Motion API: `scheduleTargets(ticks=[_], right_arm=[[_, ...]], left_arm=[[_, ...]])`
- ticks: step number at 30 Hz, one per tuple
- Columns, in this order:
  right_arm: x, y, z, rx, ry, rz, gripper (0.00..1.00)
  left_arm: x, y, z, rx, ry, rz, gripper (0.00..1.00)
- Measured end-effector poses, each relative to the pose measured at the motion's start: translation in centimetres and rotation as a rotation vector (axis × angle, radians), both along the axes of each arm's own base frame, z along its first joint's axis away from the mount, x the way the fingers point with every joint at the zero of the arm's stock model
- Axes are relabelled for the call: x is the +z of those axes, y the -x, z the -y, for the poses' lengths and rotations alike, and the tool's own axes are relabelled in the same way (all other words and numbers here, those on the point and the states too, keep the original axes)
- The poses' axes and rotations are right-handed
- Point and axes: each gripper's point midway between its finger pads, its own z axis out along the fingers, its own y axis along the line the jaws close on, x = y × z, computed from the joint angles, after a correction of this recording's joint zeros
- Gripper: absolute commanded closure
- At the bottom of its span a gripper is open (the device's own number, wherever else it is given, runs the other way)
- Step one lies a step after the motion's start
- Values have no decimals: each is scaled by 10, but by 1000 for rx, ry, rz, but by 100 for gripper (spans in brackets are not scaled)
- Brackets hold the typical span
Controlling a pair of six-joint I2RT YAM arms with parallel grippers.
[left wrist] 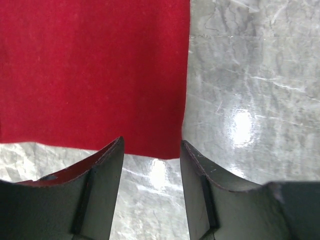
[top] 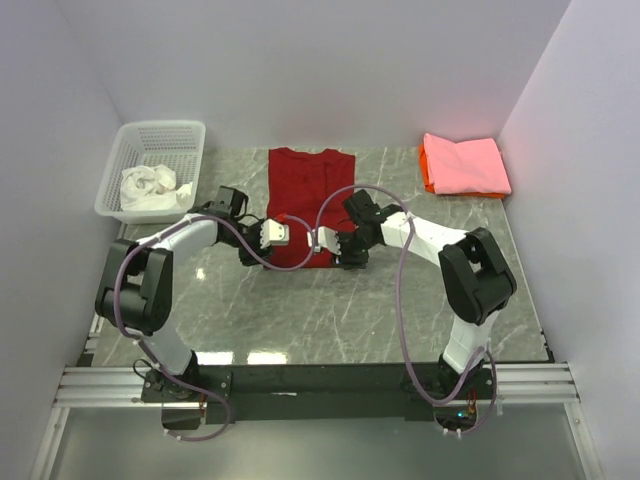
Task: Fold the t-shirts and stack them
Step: Fold the tshirt
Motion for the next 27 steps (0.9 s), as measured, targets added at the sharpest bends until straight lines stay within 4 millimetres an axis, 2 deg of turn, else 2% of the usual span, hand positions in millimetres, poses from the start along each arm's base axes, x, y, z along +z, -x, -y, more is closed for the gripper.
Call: scheduleTargets(ticks=[5, 10, 16, 17, 18, 20, 21, 23, 24, 27], right_arm=[[-16, -4, 4, -5, 35, -8, 50], [-18, -6, 5, 10, 46, 5, 52], [-22, -9, 9, 1, 71, 16, 72], [-23, -9, 9, -2, 75, 17, 76], [-24, -10, 9, -6, 78, 17, 86], [-25, -11, 9, -10, 83, 24, 93], [-24, -12, 9, -14, 83, 26, 100], [-24, -13, 9, -26, 85, 27, 100], [-23, -14, 9, -34, 86, 24, 100], [-14, -19, 7, -62, 82, 6, 100]], left_arm=[[-14, 0, 2, -37, -18, -6, 48], [-29, 3, -1, -62, -44, -24, 48], [-36, 2, -1, -93, -64, -35, 52], [-36, 2, -1, -97, -65, -37, 55], [-37, 2, 0, -102, -67, -36, 64], [-37, -1, 1, -109, -70, -29, 76], [-36, -4, 1, -112, -73, -19, 86], [-35, -7, 2, -109, -75, -18, 97], [-35, -7, 2, -105, -74, -22, 99], [-30, -7, -1, -87, -70, -48, 99]])
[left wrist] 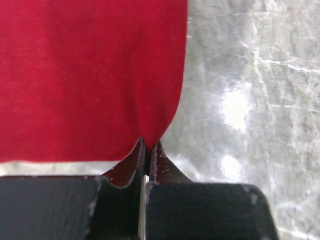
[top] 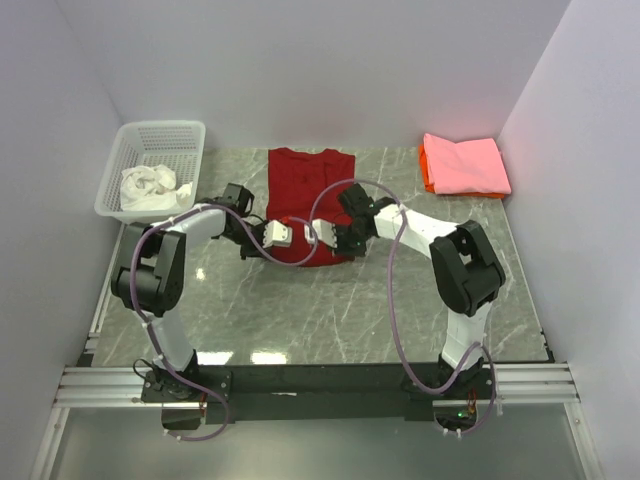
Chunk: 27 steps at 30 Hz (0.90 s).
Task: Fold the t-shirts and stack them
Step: Fold the tshirt
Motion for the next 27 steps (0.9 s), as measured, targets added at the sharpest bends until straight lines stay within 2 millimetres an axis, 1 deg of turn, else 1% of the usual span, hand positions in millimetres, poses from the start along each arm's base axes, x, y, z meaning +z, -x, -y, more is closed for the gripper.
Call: scheduleTargets(ticks=[1, 3, 5, 6, 8, 10, 12, 15, 16, 18, 20, 22, 24, 25, 26, 27], right_arm=[[6, -3, -2, -7, -7, -2, 100], [24, -15, -6, -27, -36, 10, 100], [50, -32, -10, -48, -76, 45, 100], [55, -36, -9, -55, -84, 54, 100], [74, -44, -6, -70, -107, 75, 100], [91, -46, -3, -78, -122, 92, 100], [101, -45, -1, -77, -132, 103, 100], [110, -37, 4, -75, -133, 108, 100], [111, -32, 5, -72, -133, 109, 100], [109, -18, 8, -63, -126, 94, 100], [106, 5, 11, -45, -119, 79, 100], [103, 35, 13, -12, -110, 60, 100], [104, 73, 13, 40, -106, 41, 100], [108, 92, 14, 65, -108, 32, 100], [111, 107, 14, 89, -111, 24, 100], [118, 125, 14, 115, -118, 14, 100]], left_arm=[[4, -1, -1, 6, 2, -9, 99], [13, -7, -3, 24, 9, -7, 99], [24, -14, -6, 44, 18, 0, 99], [29, -17, -7, 53, 23, 4, 99], [44, -25, -10, 68, 30, 24, 99], [59, -32, -10, 80, 39, 48, 99], [76, -39, -9, 89, 56, 80, 99], [93, -36, -10, 93, 67, 108, 99], [97, -33, -10, 92, 71, 118, 99], [104, -22, -9, 82, 78, 125, 99], [107, -1, -8, 67, 77, 114, 99], [109, 26, -7, 46, 77, 96, 99], [110, 60, -7, 20, 76, 64, 99], [113, 81, -7, 2, 81, 45, 99], [118, 95, -7, -8, 88, 40, 100], [125, 113, -9, -15, 99, 34, 100]])
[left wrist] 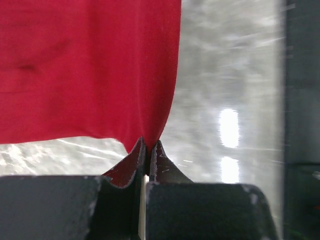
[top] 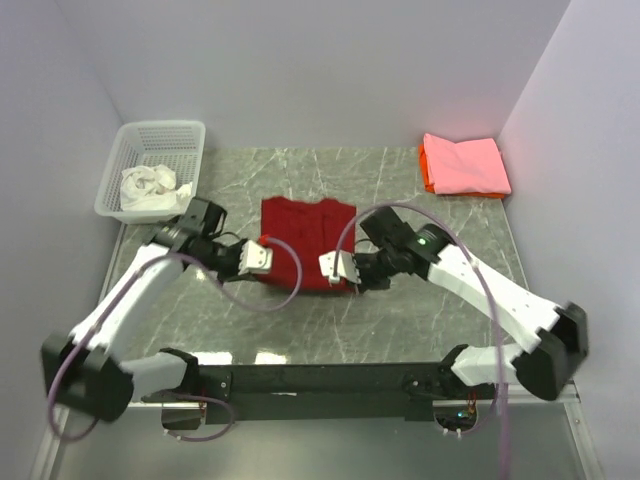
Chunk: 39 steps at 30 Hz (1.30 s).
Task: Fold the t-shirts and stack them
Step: Fold the tshirt
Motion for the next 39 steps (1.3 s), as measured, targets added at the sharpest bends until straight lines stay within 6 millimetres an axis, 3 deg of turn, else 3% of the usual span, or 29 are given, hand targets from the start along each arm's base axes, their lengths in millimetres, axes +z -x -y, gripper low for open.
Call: scheduleTargets(ticks=[4, 7, 9, 12, 19, 28, 39], right_arm=[[39, 46, -1, 46, -85, -18, 100], [65, 50, -2, 30, -132, -12, 100], [70, 43, -3, 13, -138, -7, 100], [62, 28, -1, -17, -102, -37, 100], [22, -12, 2, -62, -4, -128, 100], [23, -64, 0, -57, 1, -130, 100], [-10, -115, 3, -47, 63, -206, 100]], left_arm=[[36, 46, -5, -7, 66, 15, 100], [56, 65, -6, 4, 96, -2, 100], [66, 61, -4, 16, 101, -9, 100], [65, 47, -1, 32, 88, -43, 100], [29, -2, -2, 97, 37, -173, 100], [24, -54, -3, 114, 30, -173, 99], [-6, -116, 2, 122, 14, -225, 97]])
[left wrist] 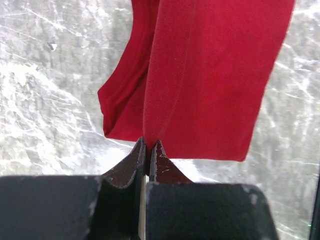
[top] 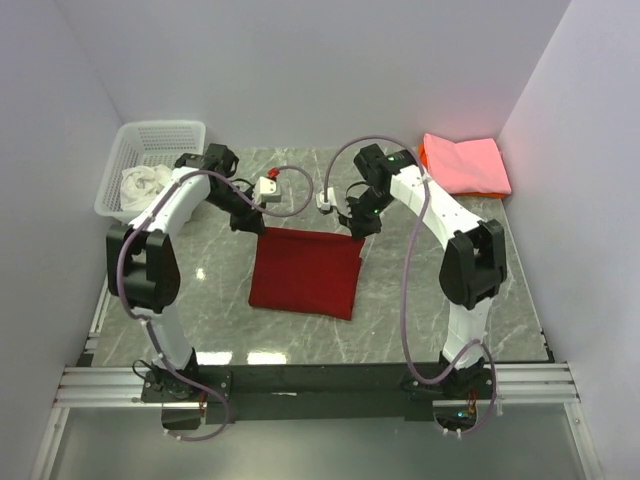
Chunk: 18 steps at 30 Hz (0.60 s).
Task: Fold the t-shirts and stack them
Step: Fold the tshirt
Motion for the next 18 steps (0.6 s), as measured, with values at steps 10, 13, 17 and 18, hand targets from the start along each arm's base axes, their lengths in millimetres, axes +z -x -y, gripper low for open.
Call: scheduleTargets(ticks=[10, 13, 17, 18], right_arm=[[-17, -10, 6, 19, 37, -55, 100], [-12, -12, 4, 24, 27, -45, 100], [-11, -12, 4, 21, 24, -47, 100], [-11, -12, 5, 18, 29, -49, 100]], left_arm=[[-28, -27, 6, -20, -6, -36, 97], [-32, -32, 6, -27, -6, -35, 97], [-36, -37, 7, -32, -6, -34, 95], [-37, -38, 8, -32, -5, -34, 94]])
